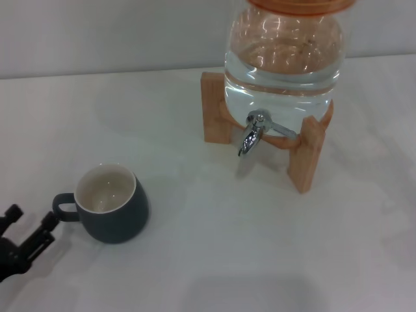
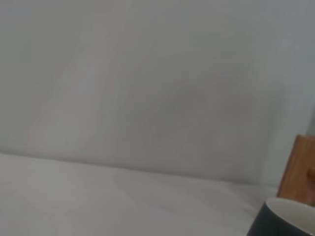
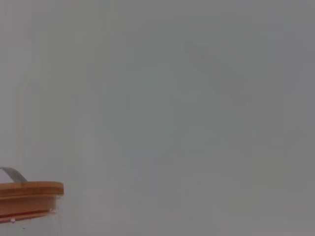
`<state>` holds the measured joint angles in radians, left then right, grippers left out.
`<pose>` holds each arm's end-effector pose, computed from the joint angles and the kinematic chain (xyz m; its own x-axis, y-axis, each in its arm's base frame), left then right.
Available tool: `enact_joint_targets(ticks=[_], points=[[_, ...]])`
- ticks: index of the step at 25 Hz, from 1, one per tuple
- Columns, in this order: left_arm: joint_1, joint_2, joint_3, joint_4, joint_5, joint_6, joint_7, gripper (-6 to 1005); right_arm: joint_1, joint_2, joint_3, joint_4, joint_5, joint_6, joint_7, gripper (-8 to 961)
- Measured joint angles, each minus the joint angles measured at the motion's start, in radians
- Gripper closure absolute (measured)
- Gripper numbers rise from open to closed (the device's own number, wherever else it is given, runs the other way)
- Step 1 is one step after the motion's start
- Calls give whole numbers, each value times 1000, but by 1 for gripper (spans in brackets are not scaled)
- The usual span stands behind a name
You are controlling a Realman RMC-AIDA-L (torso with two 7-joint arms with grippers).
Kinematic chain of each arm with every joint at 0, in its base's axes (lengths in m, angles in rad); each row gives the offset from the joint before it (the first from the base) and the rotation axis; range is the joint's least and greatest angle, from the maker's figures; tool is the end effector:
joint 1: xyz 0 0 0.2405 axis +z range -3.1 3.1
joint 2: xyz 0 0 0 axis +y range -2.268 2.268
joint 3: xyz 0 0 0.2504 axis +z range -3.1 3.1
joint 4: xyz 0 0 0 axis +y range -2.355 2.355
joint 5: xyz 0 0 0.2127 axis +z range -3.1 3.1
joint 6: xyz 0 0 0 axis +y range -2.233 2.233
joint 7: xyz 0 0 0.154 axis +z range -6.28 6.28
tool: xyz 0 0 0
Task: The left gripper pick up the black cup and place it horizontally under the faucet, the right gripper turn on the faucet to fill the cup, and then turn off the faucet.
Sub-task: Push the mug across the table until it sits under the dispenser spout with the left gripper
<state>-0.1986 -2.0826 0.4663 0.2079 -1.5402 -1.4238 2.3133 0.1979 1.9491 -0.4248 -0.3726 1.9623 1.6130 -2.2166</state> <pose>-0.3669 0.2327 -0.0208 0.5393 0.2680 0.7984 0.8011 -0.4555 -0.3882 0.3693 0.2607 0.1404 0.5297 0.2180 -0.8197 -0.7578 -0.3124 -0.5729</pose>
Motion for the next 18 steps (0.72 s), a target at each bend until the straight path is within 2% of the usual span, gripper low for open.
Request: enact_joint_targets(ticks=[18], points=[[-65,1,0,-32,11,108,-19,155,19,1,0,0,1,-53,0,156]])
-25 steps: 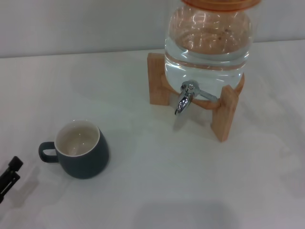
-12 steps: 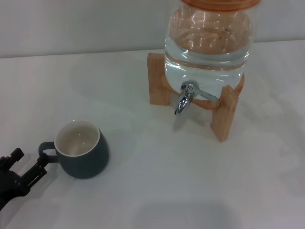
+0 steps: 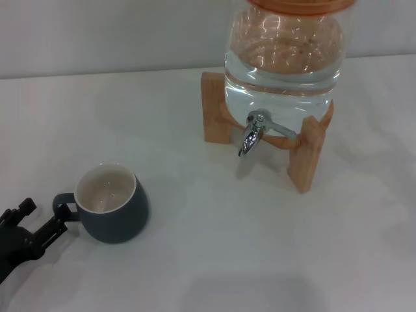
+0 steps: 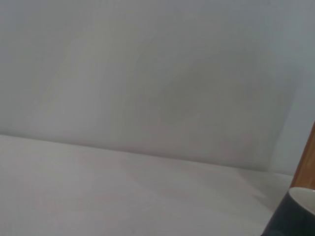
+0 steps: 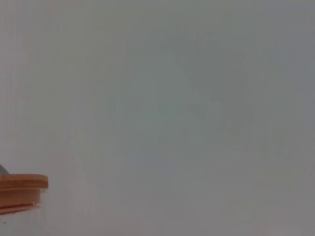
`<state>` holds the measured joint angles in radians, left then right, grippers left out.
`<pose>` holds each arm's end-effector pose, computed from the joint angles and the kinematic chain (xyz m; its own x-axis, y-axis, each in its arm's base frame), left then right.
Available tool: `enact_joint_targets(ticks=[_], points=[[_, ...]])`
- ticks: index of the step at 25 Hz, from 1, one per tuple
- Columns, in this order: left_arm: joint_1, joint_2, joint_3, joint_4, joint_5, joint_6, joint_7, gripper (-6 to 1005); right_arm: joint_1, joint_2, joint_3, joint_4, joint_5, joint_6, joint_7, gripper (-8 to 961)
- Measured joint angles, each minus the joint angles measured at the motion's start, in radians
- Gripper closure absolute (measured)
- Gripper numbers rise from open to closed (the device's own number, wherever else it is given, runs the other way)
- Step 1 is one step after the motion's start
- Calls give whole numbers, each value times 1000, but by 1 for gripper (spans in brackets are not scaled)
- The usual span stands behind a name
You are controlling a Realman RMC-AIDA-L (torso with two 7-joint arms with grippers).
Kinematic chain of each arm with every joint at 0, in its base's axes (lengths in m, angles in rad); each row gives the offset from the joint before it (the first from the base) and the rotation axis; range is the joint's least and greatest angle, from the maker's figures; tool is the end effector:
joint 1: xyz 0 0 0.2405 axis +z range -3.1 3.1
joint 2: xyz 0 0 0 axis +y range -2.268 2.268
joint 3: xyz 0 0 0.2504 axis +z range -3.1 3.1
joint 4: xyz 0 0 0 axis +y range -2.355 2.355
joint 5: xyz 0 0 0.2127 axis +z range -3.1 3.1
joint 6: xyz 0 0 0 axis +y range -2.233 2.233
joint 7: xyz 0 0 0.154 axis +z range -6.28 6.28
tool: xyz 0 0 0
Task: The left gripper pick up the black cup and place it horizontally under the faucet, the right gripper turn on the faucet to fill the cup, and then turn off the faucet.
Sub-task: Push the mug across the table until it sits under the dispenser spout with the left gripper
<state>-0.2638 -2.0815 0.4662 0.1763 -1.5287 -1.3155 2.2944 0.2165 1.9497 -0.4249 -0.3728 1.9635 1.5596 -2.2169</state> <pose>-0.3657 0.2542 -0.0323 0.5411 0.3253 0.7755 0.8134 -0.4366 -0.3844 0.3719 0.2706 0.1400 0.5371 0.1989 -0.8197 -0.7681 -0.2863 -0.5728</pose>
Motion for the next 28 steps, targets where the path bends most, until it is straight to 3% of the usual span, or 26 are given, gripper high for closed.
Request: enact_joint_targets(ticks=[16,22,28], points=[[-26,1,0,0,-3,38,-35,188,6,0,0,2,-3,-26,-4,155],[-34,1,0,0,6,40,-39,380,6,0,0,7,-3,-26,-5,156],[-34,3,0,3,6,39,-42,635,5,7,0,2,-4,-26,-4,155]])
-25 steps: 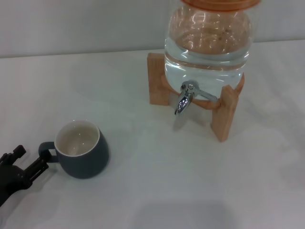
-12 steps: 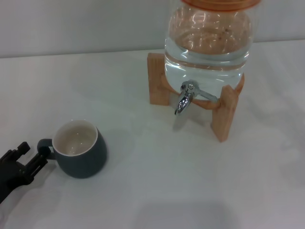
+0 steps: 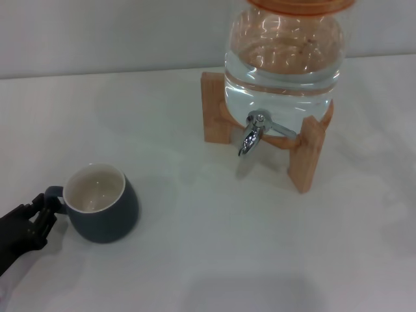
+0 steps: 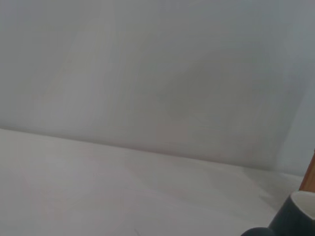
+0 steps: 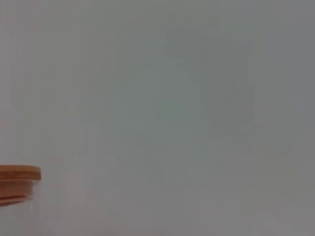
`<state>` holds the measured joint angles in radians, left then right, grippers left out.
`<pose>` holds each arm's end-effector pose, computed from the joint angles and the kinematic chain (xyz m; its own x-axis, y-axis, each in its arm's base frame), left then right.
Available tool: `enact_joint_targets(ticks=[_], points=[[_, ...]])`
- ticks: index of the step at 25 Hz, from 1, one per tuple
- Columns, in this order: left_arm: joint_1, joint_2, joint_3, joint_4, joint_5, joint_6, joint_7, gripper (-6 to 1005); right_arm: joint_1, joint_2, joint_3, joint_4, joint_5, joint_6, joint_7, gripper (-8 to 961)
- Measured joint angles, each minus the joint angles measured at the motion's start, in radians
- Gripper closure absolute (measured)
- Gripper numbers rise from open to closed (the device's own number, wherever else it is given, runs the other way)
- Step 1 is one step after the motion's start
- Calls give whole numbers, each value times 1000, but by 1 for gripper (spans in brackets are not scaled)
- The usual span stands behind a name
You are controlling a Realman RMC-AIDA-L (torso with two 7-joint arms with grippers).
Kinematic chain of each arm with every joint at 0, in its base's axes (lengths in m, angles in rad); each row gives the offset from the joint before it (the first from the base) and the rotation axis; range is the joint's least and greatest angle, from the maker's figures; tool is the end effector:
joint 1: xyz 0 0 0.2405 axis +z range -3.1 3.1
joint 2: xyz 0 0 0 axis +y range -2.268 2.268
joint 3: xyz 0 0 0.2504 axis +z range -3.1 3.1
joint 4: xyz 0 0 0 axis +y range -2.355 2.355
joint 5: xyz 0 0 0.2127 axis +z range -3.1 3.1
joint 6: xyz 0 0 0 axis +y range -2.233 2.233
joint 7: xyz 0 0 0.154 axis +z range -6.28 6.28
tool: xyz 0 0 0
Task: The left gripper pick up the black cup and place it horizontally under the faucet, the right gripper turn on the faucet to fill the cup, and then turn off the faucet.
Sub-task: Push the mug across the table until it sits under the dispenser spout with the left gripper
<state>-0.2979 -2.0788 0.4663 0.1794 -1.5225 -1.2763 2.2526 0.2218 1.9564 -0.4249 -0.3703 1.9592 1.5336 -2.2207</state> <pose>-0.3634 0.2674 -0.0326 0.5303 0.3471 0.7735 0.8231 -0.4295 -0.3716 0.3737 0.2737 0.1359 0.5387 0.1825 -0.8225 -0.7758 -0.2732 -0.5687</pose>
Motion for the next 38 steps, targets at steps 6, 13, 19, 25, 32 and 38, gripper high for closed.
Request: enact_joint_targets(ticks=[6,13,19,25,32,38], points=[[0,0,0,5,-6,1,0,724,-1,3,0,-2,1,2,3,156],[-13,0,0,6,-6,0,1,782,-1,5,0,-2,2,7,4,155],[-21,0,0,6,0,1,0,781,1,6,-4,-2,3,10,4,156],[-23,0,0,6,18,30,0,765,1,8,0,-2,3,11,4,155],[-31,2,0,22,38,36,4,728,1,10,0,-2,3,8,3,156],[-30,2,0,49,40,17,-2,725,1,12,0,-2,3,6,1,155]])
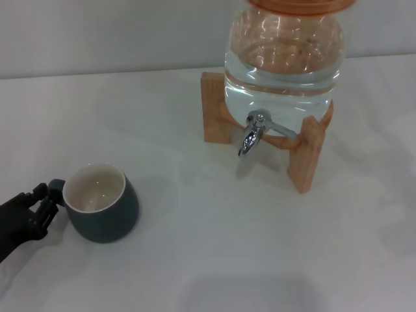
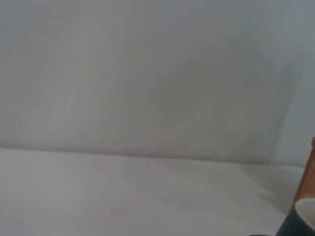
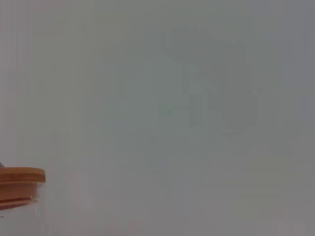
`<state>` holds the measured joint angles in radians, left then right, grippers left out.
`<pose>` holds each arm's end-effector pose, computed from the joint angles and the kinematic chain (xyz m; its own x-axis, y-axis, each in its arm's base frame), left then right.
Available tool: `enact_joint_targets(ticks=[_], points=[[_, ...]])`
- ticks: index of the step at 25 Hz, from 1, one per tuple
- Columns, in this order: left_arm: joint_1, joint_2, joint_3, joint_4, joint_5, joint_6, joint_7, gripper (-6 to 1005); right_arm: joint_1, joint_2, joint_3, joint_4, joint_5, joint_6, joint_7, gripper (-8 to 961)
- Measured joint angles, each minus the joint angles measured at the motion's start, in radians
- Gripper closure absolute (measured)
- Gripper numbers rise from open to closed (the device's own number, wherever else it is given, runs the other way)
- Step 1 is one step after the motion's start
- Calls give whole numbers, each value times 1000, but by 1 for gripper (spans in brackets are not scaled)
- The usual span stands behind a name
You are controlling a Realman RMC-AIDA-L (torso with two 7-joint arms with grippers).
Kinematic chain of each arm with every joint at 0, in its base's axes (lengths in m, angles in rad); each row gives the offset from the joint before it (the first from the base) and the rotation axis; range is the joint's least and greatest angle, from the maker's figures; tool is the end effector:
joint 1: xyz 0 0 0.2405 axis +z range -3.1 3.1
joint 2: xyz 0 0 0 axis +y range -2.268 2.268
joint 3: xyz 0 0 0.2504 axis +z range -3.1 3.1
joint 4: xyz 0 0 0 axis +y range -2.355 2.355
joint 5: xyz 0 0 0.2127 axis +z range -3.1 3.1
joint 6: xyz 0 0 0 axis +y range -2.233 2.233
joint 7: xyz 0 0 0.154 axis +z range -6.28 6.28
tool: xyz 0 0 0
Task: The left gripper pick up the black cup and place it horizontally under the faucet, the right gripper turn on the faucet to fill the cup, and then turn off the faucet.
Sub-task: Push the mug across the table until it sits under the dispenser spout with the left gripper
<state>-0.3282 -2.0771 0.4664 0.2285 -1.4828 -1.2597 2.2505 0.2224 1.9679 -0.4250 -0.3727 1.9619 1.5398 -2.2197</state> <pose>-0.3593 0.2821 -0.0263 0.5934 0.3295 0.7344 0.7772 -0.4720 -0.4162 0.3713 0.2735 0.1319 0.5280 0.1871 -0.8284 -0.7801 -0.2787 -0.5602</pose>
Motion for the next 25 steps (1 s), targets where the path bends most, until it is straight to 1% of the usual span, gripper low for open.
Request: enact_joint_targets(ticks=[14,25], points=[[-11,2,0,34,12,1,-47,726,10,0,0,3,0,-17,-6,156],[-27,4,0,55,50,39,-78,728,12,5,0,3,0,-26,-8,156]])
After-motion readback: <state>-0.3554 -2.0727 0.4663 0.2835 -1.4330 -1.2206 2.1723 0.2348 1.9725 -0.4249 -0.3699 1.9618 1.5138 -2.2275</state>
